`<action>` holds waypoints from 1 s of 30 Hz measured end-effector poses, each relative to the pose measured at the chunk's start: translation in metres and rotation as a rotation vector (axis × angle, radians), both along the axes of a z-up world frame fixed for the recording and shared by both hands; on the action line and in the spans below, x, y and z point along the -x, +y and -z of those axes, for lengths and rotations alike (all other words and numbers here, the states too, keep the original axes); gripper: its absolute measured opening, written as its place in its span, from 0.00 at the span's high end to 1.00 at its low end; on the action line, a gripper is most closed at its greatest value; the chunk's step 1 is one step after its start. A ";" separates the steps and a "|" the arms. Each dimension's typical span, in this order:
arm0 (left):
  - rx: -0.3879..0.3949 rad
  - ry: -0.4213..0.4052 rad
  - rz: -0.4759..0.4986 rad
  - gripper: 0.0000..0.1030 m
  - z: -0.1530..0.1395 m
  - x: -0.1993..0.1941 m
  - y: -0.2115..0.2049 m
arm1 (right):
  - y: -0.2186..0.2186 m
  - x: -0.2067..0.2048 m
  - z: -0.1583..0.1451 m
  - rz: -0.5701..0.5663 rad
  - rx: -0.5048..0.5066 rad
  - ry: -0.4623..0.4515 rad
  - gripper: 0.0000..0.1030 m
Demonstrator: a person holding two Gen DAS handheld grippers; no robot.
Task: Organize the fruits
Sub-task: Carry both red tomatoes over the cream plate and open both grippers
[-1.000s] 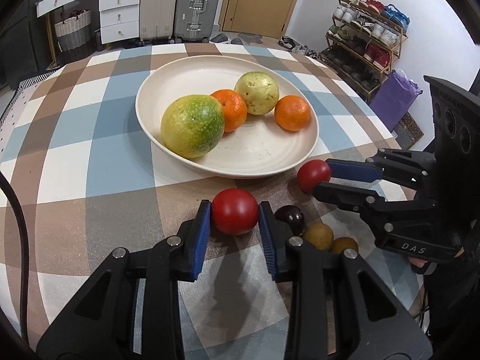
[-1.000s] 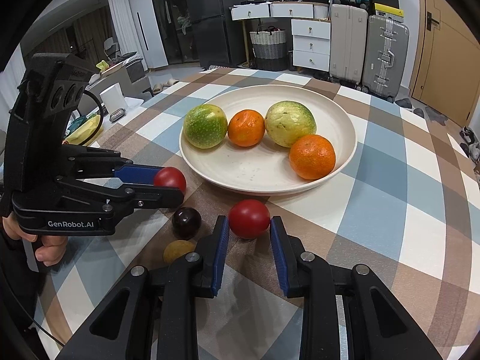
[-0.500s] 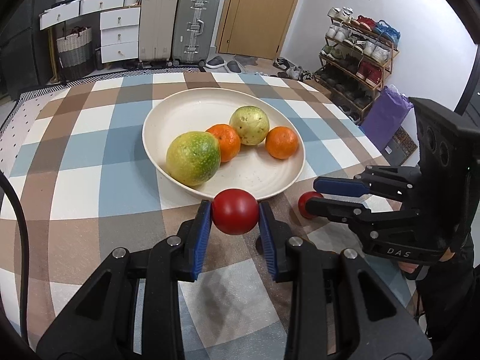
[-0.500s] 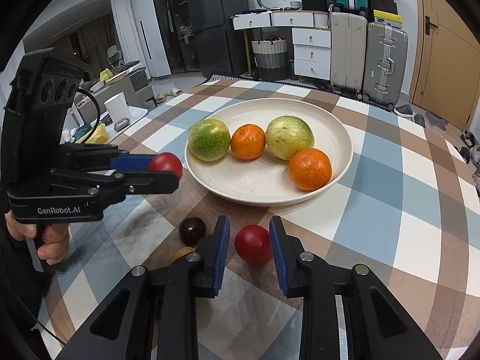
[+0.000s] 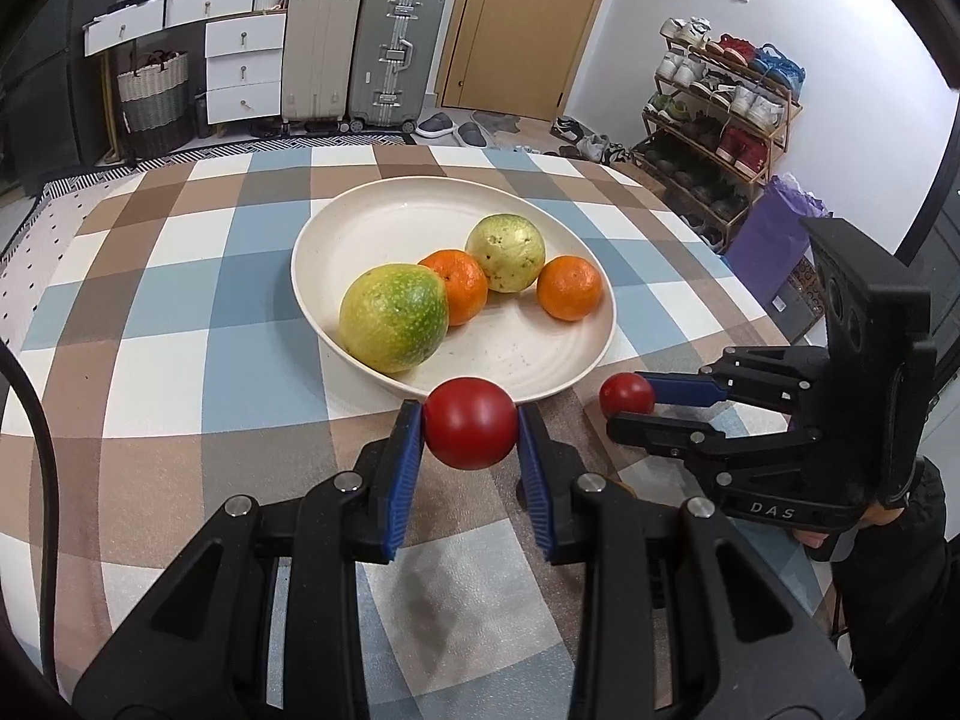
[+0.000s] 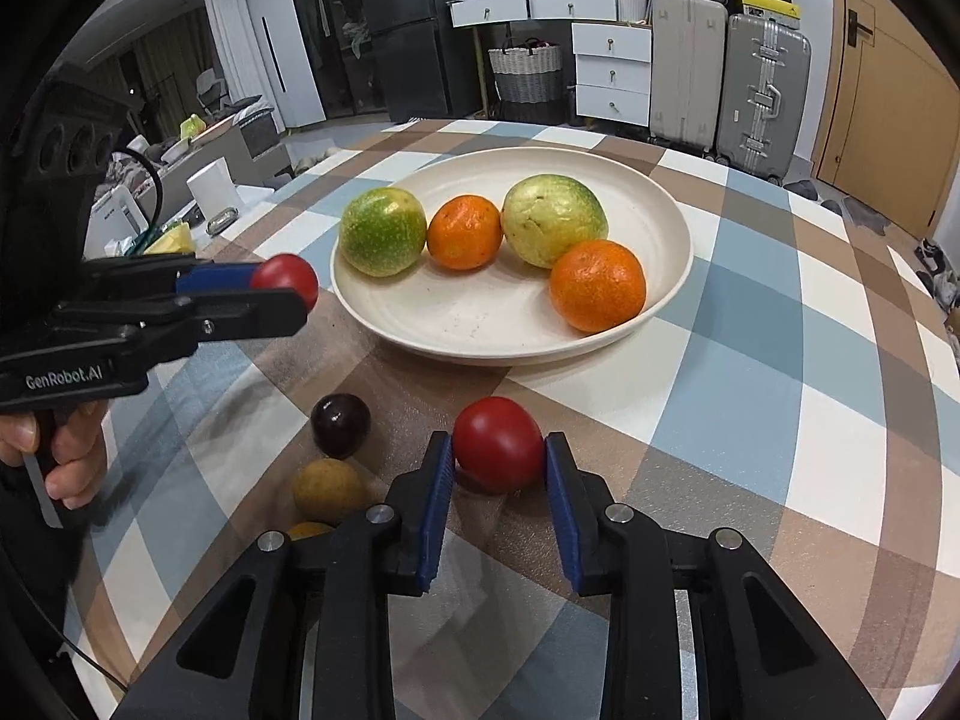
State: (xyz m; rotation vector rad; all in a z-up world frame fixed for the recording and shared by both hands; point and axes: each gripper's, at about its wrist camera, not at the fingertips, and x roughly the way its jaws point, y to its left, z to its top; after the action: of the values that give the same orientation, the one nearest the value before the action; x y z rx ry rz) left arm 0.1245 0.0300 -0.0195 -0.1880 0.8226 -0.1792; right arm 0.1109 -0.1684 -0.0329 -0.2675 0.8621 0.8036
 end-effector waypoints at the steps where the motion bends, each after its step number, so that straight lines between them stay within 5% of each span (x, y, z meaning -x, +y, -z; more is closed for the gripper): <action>1: 0.000 -0.001 -0.002 0.72 0.000 0.000 0.000 | -0.001 0.000 0.000 -0.001 -0.003 -0.001 0.71; 17: 0.041 -0.057 -0.097 0.72 -0.009 0.002 0.016 | -0.003 0.010 -0.026 -0.027 -0.135 -0.061 0.71; 30: -0.008 -0.053 -0.078 0.72 0.001 -0.021 -0.005 | 0.007 -0.010 -0.028 0.056 -0.151 -0.017 0.71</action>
State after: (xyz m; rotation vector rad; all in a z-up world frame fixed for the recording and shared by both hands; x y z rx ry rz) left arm 0.1452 0.0253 -0.0205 -0.2064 0.7616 -0.1068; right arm 0.1205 -0.1610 -0.0047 -0.1161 0.7855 0.8090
